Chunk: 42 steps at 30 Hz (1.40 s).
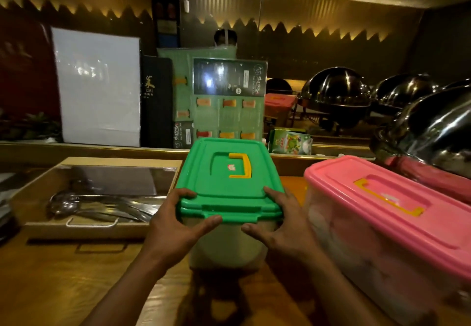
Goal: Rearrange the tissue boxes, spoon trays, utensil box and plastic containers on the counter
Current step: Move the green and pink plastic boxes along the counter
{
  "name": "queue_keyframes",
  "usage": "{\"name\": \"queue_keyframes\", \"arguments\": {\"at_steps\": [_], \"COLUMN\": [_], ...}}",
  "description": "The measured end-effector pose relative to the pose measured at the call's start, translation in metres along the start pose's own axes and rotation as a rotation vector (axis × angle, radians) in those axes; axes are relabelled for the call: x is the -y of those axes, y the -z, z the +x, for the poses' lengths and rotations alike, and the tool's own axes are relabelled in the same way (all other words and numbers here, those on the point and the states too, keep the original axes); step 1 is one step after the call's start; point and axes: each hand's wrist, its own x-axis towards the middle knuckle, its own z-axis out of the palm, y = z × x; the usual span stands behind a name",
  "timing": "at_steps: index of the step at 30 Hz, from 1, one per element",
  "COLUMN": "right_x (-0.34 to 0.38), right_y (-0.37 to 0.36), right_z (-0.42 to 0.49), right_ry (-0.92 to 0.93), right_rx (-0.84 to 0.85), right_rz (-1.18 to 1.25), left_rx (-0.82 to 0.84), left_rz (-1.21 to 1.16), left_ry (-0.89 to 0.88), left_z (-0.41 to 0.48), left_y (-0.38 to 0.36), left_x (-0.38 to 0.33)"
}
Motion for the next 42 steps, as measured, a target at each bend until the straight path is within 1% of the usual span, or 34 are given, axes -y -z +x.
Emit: {"name": "queue_keyframes", "arguments": {"at_steps": [5,8,11,12,13,15,17,19,23,26,28,30,33,37,40,42], "right_x": [0.006,0.012,0.015,0.016,0.015,0.015,0.013,0.006,-0.026,-0.056,-0.076,-0.092,-0.114,-0.146,-0.163,-0.17], "right_y": [0.002,0.012,0.038,0.05,0.065,0.096,0.129,0.162,0.222,0.264,0.292,0.318,0.353,0.382,0.39,0.388], "right_z": [0.0,-0.008,-0.029,-0.037,-0.044,-0.055,-0.064,-0.072,-0.085,-0.093,-0.097,-0.101,-0.102,-0.09,-0.08,-0.074], "right_ry": [-0.039,-0.07,-0.05,-0.055,-0.055,-0.051,-0.034,-0.03,-0.166,-0.285,-0.343,-0.341,-0.285,-0.175,-0.098,-0.025], "right_rx": [0.06,0.089,0.042,0.036,0.032,0.013,-0.059,-0.169,-0.337,-0.387,-0.327,-0.183,0.034,0.251,0.315,0.289], "right_rz": [0.016,-0.062,-0.153,-0.188,-0.221,-0.266,-0.311,-0.386,-0.466,-0.505,-0.509,-0.451,-0.319,-0.308,-0.326,-0.363], "left_rx": [0.054,0.036,-0.093,-0.138,-0.168,-0.174,-0.129,-0.032,0.208,0.323,0.374,0.438,0.48,0.494,0.432,0.385], "left_rz": [0.058,0.168,0.372,0.406,0.411,0.397,0.383,0.321,0.24,0.218,0.202,0.2,0.271,0.449,0.513,0.551], "left_ry": [-0.005,-0.034,-0.134,-0.187,-0.253,-0.383,-0.48,-0.533,-0.551,-0.535,-0.517,-0.448,-0.33,-0.125,-0.092,-0.105], "left_z": [-0.003,-0.006,-0.017,-0.023,-0.029,-0.043,-0.057,-0.071,-0.093,-0.1,-0.106,-0.115,-0.133,-0.145,-0.137,-0.126], "left_y": [0.007,0.007,0.002,-0.002,-0.008,-0.024,-0.047,-0.076,-0.14,-0.193,-0.229,-0.263,-0.313,-0.361,-0.372,-0.37], "left_x": [-0.002,-0.003,-0.013,-0.019,-0.025,-0.042,-0.059,-0.076,-0.103,-0.12,-0.13,-0.142,-0.16,-0.177,-0.177,-0.171]}}
